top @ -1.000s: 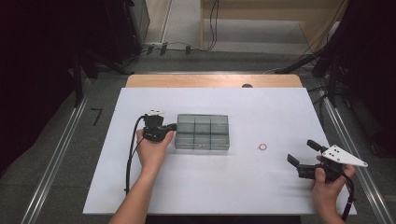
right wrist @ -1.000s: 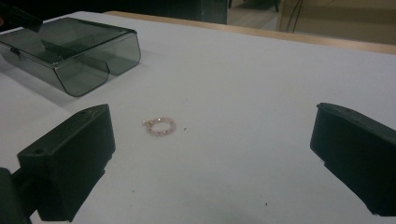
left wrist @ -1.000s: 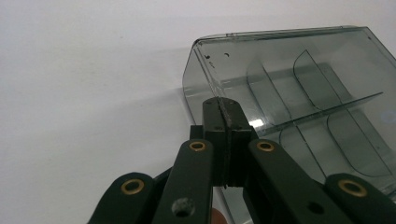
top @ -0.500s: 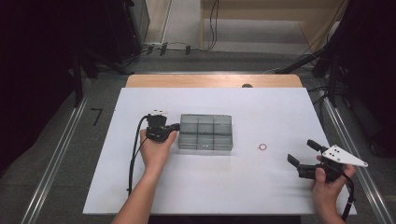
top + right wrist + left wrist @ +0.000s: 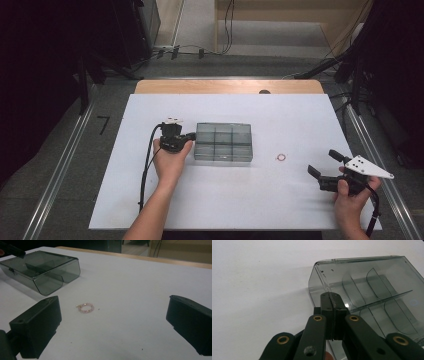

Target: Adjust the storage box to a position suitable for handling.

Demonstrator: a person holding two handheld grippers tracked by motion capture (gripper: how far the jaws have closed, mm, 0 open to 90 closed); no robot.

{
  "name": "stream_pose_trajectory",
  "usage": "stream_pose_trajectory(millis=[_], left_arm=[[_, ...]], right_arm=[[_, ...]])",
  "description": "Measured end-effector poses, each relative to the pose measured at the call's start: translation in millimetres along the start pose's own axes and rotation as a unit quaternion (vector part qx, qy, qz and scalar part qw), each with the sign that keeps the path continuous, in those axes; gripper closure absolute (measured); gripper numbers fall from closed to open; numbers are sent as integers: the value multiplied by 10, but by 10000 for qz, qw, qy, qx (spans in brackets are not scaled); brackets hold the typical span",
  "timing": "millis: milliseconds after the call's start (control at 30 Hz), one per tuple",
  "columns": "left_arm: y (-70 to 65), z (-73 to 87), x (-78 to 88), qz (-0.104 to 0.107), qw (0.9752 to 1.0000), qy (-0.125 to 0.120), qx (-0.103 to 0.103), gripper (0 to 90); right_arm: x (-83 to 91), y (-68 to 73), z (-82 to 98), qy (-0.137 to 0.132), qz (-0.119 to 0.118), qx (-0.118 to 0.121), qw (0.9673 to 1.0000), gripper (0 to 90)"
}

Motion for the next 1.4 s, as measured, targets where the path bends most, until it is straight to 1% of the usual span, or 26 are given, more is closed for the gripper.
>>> stream_pose_trajectory(millis=[167,367,400,567,733,833,1000,1100,1167,1267,1400], left_arm=[[-15,3,-4,11,10000,-10,22,900],[-99,18,-27,80,10000,16,-8,900],[-113,22,-30,109,9999,29,-41,900],[-160,40,-29,160,9999,6,-33,900],[-165,67,-26,165,9999,3,-31,900],[-166,93,-22,210,9998,-6,8,900],[-169,148,12,291,9996,25,-5,900],[-185,168,23,302,9995,4,27,900],[-188,178,30,328,9995,20,-8,900],[-207,189,30,398,9992,6,43,900],[-235,205,45,484,9988,-42,-35,900]], right_arm=[[0,-1,0,-3,-5,1,10000,0],[0,-1,0,-5,-7,0,10000,0],[0,-2,0,-7,-6,6,10000,0],[1,-2,0,-8,0,2,10000,0],[-2,-5,0,-5,2,11,10000,0],[-3,-5,-1,1,5,-5,10000,0],[-4,-10,-1,-1,33,-23,10000,0],[-4,-5,-2,2,49,0,10000,0],[-8,1,-2,22,68,23,10000,0],[-7,11,-3,46,88,31,9999,0],[-10,11,-6,54,90,67,9999,0]])
Point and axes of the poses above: each handheld gripper's, and its own axes: x roughly backward along the jaws, z roughly out of its underside, y roughly to its left, the point moved 4 cm from there along -x, roughly forward along the jaws
